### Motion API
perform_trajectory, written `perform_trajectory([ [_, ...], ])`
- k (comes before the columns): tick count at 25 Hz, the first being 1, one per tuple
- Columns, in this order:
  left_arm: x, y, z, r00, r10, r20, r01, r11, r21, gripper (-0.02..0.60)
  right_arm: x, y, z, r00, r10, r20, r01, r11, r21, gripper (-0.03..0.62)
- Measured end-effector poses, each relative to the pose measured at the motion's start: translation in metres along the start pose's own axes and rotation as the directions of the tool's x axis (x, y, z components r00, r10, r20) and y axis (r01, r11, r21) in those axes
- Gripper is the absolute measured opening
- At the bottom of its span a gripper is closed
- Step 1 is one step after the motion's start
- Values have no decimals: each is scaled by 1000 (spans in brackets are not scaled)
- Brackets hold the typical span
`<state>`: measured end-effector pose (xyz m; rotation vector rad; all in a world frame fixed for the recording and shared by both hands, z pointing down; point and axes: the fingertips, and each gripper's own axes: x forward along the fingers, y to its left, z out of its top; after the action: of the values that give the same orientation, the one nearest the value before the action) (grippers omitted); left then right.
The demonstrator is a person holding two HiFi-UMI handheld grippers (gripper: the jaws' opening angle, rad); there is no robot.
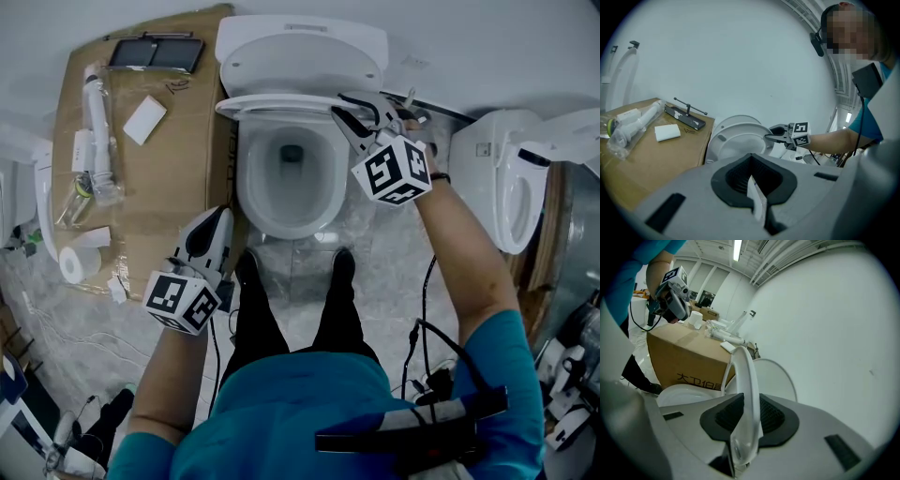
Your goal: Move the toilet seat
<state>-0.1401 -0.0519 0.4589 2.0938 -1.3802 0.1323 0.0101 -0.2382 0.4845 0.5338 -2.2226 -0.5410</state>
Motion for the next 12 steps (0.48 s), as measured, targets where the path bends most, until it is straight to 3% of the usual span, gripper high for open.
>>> perform_trajectory([
  [12, -3, 5, 1, 1000, 12, 6, -12, 1000, -6, -14, 10, -21, -2, 999, -28, -17, 28, 999, 21, 103],
])
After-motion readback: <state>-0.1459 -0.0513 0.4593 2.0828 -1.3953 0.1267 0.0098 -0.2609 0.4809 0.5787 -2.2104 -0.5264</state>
